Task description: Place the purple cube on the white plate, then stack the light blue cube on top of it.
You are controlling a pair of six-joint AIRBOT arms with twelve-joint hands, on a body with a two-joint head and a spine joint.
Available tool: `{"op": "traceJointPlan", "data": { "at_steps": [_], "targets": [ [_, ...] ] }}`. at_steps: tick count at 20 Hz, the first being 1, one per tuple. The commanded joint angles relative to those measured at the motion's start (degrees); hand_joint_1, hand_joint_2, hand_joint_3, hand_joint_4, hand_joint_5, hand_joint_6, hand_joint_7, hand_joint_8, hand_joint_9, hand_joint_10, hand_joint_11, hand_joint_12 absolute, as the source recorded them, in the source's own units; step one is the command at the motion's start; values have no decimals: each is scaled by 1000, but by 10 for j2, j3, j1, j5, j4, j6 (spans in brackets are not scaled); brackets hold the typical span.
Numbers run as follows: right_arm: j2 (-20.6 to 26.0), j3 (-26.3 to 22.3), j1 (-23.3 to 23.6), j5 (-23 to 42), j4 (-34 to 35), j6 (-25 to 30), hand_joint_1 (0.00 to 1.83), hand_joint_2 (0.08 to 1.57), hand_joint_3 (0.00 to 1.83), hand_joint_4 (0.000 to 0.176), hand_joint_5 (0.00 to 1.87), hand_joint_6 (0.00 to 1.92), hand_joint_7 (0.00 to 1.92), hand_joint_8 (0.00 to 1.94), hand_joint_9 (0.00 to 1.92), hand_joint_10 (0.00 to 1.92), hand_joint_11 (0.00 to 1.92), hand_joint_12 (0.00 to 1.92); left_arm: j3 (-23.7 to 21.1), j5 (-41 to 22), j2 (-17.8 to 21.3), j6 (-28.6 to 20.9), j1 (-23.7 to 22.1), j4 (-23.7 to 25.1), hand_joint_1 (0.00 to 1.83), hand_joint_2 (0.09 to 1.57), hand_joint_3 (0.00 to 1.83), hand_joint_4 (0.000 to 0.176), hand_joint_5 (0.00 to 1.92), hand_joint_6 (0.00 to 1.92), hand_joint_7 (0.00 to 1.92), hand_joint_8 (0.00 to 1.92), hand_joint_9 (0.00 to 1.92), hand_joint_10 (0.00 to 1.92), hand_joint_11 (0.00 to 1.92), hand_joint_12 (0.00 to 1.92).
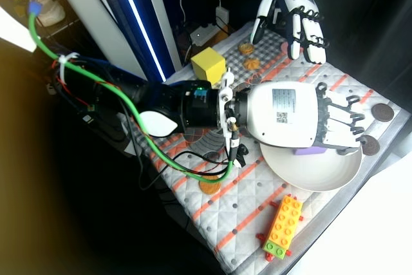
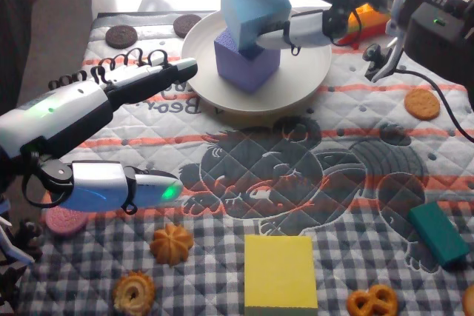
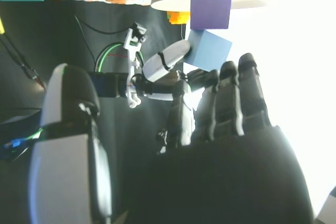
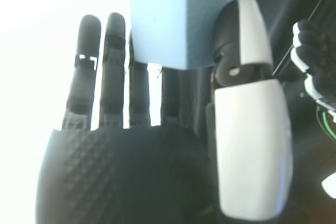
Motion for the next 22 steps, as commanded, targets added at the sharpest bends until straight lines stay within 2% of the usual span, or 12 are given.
{"op": "traceJointPlan", "data": {
  "at_steps": [1, 3, 4, 6, 7, 10, 11, 12, 13, 16, 19, 22],
  "targets": [
    [3, 0, 5, 66, 10, 2, 899, 1026, 0, 131, 260, 0, 336, 0, 443, 28, 121, 1068, 1, -69, 1, -4, -6, 4, 815, 983, 2, 174, 151, 3, 26, 3, 0, 0, 0, 0],
    [3, 0, 5, 66, 10, 2, 866, 1006, 0, 152, 181, 0, 292, 0, 408, 2, 145, 983, 1, -69, 0, -4, -6, 4, 832, 984, 2, 176, 160, 5, 25, 1, 0, 0, 0, 0],
    [3, 0, 5, 66, 10, 2, 874, 999, 0, 156, 156, 0, 274, 0, 405, 1, 148, 1023, 1, -69, 0, -4, -6, 4, 826, 987, 3, 176, 160, 4, 23, 0, 0, 0, 0, 0],
    [3, 0, 5, 66, 10, 2, 837, 969, 0, 151, 48, 0, 167, 0, 286, 0, 20, 1143, 1, -69, 0, -4, -6, 4, 814, 987, 2, 176, 159, 3, 31, 4, 0, 0, 0, 0],
    [3, 0, 5, 66, 10, 2, 824, 965, 0, 171, 9, 0, 94, 0, 223, 0, 3, 1132, 1, -69, 0, -4, -6, 4, 813, 986, 1, 176, 162, 4, 36, 6, 0, 0, 0, 0],
    [12, -6, 6, 76, 11, 2, 715, 900, 0, 176, 0, 0, 0, 0, 40, 3, 0, 802, 1, -73, 0, -4, -6, 3, 820, 991, 3, 176, 164, 3, 25, 1, 0, 0, 0, 0],
    [25, -13, 6, 96, 13, 2, 744, 889, 0, 176, 0, 0, 0, 0, 7, 0, 0, 587, 2, -76, 0, -4, -6, -1, 806, 991, 2, 176, 159, 1, 25, 1, 0, 0, 0, 0],
    [35, -18, 6, 106, 15, 2, 734, 863, 0, 176, 0, 0, 0, 0, 1, 0, 0, 117, 3, -79, 0, -4, -7, -4, 805, 988, 1, 176, 157, 0, 22, 0, 0, 0, 0, 0],
    [47, -25, 6, 118, 16, 2, 731, 863, 0, 176, 0, 0, 0, 0, 0, 0, 0, 23, 5, -83, -1, -4, -8, -8, 802, 984, 0, 176, 141, 0, 9, 0, 0, 0, 0, 0],
    [107, -67, 3, 158, 32, -29, 680, 865, 1, 176, 0, 0, 0, 0, 0, 0, 0, 0, 10, -97, 3, -4, -17, -15, 795, 960, 0, 176, 140, 3, 27, 7, 8, 3, 11, 5],
    [168, -120, -41, 224, 60, -63, 669, 856, 0, 176, 0, 0, 0, 0, 0, 0, 0, 0, 5, -125, 21, -12, -20, -16, 730, 949, 0, 176, 40, 0, 0, 0, 0, 0, 0, 0],
    [225, -172, -121, 321, 95, -63, 667, 827, 0, 176, 0, 0, 0, 0, 0, 0, 0, 0, 6, -186, 44, -101, -1, -14, 545, 964, 4, 176, 0, 0, 0, 0, 0, 0, 0, 0]
  ]
}}
